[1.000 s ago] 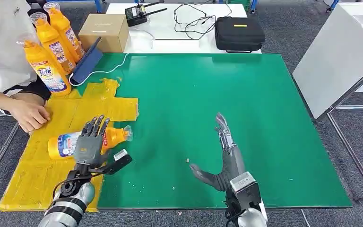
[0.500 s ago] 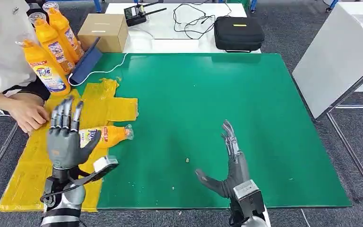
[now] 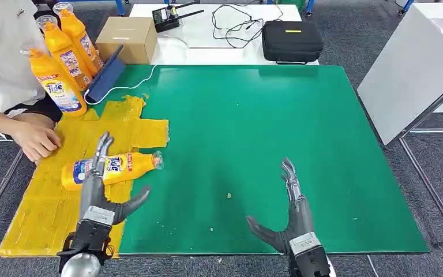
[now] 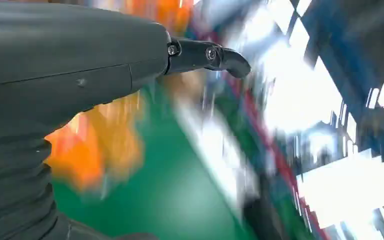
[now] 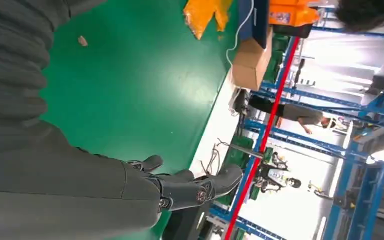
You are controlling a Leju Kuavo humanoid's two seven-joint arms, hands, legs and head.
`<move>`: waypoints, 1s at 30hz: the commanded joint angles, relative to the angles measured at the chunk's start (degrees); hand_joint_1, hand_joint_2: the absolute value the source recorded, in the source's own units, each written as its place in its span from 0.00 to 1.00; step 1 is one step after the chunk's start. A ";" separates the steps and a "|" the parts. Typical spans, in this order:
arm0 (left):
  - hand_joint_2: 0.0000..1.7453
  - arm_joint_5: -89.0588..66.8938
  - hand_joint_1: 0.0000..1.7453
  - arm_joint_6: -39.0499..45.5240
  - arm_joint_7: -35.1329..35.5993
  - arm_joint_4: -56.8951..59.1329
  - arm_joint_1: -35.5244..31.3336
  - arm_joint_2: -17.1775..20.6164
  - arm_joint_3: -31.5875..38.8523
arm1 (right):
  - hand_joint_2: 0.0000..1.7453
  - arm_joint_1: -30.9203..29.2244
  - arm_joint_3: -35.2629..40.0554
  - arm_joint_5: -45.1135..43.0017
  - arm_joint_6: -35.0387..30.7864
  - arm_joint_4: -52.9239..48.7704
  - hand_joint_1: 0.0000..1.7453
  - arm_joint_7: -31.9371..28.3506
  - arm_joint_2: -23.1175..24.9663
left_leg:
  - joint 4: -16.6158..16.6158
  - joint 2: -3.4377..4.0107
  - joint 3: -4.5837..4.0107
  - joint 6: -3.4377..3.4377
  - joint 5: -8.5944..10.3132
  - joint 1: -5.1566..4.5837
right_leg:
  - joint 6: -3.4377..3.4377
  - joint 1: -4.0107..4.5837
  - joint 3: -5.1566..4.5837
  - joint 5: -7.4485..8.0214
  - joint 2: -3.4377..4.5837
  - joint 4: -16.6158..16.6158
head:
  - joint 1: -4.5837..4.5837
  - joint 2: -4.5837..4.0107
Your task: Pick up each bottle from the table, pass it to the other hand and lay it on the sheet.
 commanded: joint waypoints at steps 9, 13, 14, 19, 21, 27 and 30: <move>1.00 14.01 0.00 -9.01 2.86 5.43 6.62 5.12 -7.24 | 1.00 6.51 -8.27 -4.85 -0.63 2.06 0.00 0.45 -0.12 | -0.08 0.06 0.24 -0.09 -0.15 0.01 | -0.03 0.02 0.24 -0.14 -0.06 -0.11 | 0.00 0.00; 1.00 14.07 0.00 -8.22 3.23 5.70 7.06 5.34 -6.66 | 1.00 7.70 -11.23 -5.05 0.77 1.55 0.00 0.09 0.36 | -0.08 0.05 0.24 -0.08 -0.15 0.01 | -0.04 0.02 0.24 -0.14 -0.06 -0.10 | 0.02 0.00; 1.00 14.68 0.00 -8.10 3.53 6.15 6.99 5.09 -6.12 | 1.00 7.95 -12.50 -5.11 1.83 1.33 0.00 -0.20 0.91 | -0.07 0.04 0.19 -0.08 -0.14 0.01 | -0.04 0.02 0.18 -0.12 -0.05 -0.09 | 0.02 0.00; 1.00 15.44 0.00 -8.69 3.48 6.35 6.79 4.87 -5.94 | 1.00 7.78 -13.80 -5.45 2.74 1.28 0.00 -0.21 1.77 | -0.05 0.09 0.29 -0.10 -0.19 0.02 | -0.05 0.04 0.30 -0.16 -0.03 -0.09 | 0.02 0.00; 1.00 15.77 0.00 -8.97 3.30 6.27 6.68 4.64 -5.98 | 1.00 7.53 -14.50 -5.49 3.59 1.35 0.00 -0.52 2.13 | -0.02 0.14 0.48 -0.15 -0.30 0.05 | -0.06 0.08 0.52 -0.25 -0.04 -0.11 | 0.02 0.00; 1.00 15.09 0.00 -8.15 3.25 5.99 6.16 3.99 -5.26 | 1.00 7.18 -13.83 -3.53 4.89 1.66 0.00 -0.41 2.68 | -0.04 0.09 0.23 -0.09 -0.17 0.02 | -0.04 0.03 0.22 -0.14 -0.02 -0.07 | 0.00 0.00; 1.00 15.09 0.00 -8.15 3.25 5.99 6.16 3.99 -5.26 | 1.00 7.18 -13.83 -3.53 4.89 1.66 0.00 -0.41 2.68 | -0.05 0.07 0.22 -0.09 -0.15 0.02 | -0.04 0.04 0.21 -0.13 -0.04 -0.08 | 0.02 0.00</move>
